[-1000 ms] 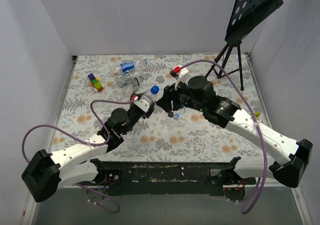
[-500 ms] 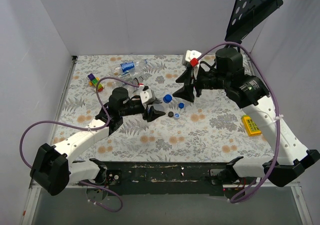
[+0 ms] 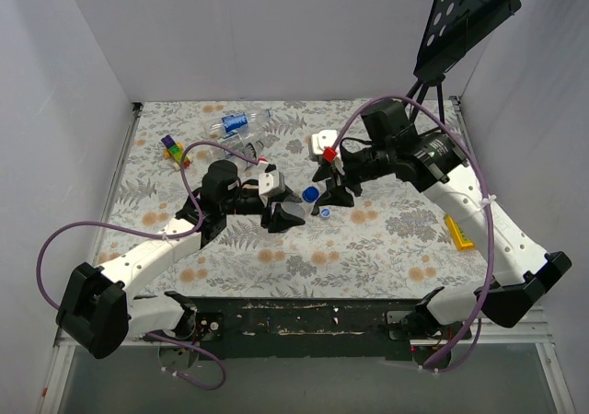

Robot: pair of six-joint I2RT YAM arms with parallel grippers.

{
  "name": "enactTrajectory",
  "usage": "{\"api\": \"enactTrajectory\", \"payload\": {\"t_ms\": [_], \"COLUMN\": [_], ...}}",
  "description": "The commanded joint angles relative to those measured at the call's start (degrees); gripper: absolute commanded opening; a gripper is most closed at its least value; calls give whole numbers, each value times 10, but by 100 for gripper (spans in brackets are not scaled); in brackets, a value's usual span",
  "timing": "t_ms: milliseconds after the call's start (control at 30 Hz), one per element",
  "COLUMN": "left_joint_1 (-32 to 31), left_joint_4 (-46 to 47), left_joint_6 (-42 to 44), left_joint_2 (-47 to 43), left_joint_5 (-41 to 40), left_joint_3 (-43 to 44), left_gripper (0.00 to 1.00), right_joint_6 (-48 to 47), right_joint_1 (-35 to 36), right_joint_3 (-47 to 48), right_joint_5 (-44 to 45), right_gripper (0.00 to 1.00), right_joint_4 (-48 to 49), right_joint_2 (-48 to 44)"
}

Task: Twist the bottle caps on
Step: Screw the bottle cap onto the plastic bottle.

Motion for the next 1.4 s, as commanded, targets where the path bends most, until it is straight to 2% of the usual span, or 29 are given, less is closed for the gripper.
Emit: {"api": "enactTrajectory", "payload": {"t_ms": [0,267,533,700,767,833,867,967,1033,1100,1133,1200,1267,1367], "left_joint_1": [3,3,3,-1,-10,-30,-41,-98,-135,-152,-152,-151,-150,-138], "left_joint_4": [-4,-7,-6,41,80,107,117,153,196,223,220,199,177,112], "left_joint_6": [9,16,28,34,33,45,59,122,167,192,195,195,193,176], "left_joint_2": [-10,-13,-18,-43,-56,-69,-76,-83,-84,-86,-90,-94,-97,-95], "left_joint_5": [10,6,-24,-124,-177,-248,-293,-457,-570,-617,-618,-608,-580,-464], "left_joint_3": [19,18,14,-16,-37,-54,-65,-96,-124,-138,-137,-131,-125,-100], "left_gripper": [0,0,0,0,0,0,0,0,0,0,0,0,0,1], "right_joint_6": [-38,-40,-3,105,186,308,370,557,625,649,650,641,608,529], "right_joint_1": [17,30,37,41,41,41,41,42,45,52,52,52,52,52], "right_joint_3": [28,38,43,15,-12,-52,-80,-173,-234,-268,-268,-256,-233,-182], "right_joint_5": [8,36,50,94,132,186,220,238,234,243,245,247,251,259], "right_gripper": [60,52,29,14,12,12,13,13,13,14,17,30,48,63], "right_joint_4": [-21,-31,-27,-2,37,97,129,218,279,315,322,321,312,266], "right_joint_2": [14,36,45,46,39,22,12,-27,-49,-62,-63,-71,-82,-93]}}
